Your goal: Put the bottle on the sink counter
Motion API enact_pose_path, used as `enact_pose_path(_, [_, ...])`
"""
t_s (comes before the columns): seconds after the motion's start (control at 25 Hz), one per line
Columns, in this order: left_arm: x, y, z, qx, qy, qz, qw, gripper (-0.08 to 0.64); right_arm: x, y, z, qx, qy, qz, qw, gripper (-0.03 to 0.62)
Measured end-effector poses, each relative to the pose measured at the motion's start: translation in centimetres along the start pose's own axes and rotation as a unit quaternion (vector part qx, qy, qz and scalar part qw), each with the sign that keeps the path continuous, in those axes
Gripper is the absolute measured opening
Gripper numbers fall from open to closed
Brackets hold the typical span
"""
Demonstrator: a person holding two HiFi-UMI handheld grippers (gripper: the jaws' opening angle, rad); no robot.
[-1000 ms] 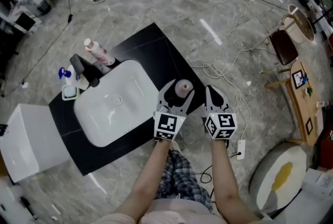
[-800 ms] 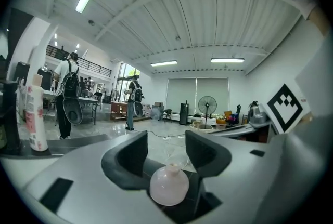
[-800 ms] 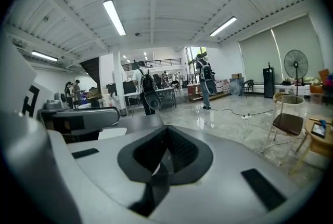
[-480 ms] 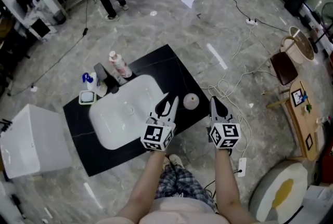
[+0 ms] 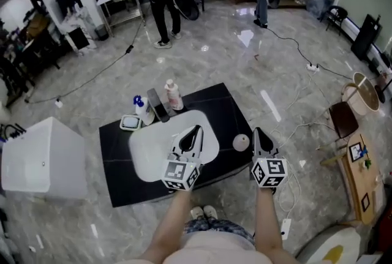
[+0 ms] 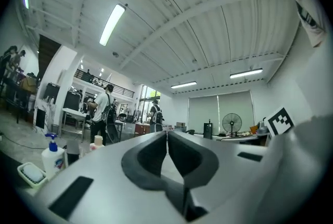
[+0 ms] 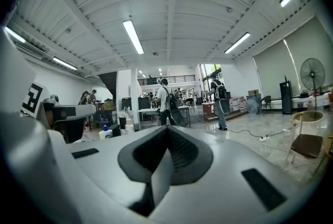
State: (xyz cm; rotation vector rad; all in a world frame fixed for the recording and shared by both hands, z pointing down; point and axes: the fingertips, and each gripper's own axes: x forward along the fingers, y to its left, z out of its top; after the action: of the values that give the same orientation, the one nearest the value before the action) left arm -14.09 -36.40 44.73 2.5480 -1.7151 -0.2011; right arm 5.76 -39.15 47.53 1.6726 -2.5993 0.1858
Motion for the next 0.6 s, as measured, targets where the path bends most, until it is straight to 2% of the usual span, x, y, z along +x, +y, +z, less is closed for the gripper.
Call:
enact_pose_path(0.36, [-6.2,5.1,5.0,0.004,-0.044,0.062,0.9971,0.028,0.6,5.0,3.5,-0.007,-0.031,0.048,0.998,0.015])
enact_pose_path(0.6, [-9.4,7.4,5.6,0.007,-0.048,0.101,0.9937,0.028,0.3,6.8,4.2,-0.011,-0.037,0.064,0.997,0.015])
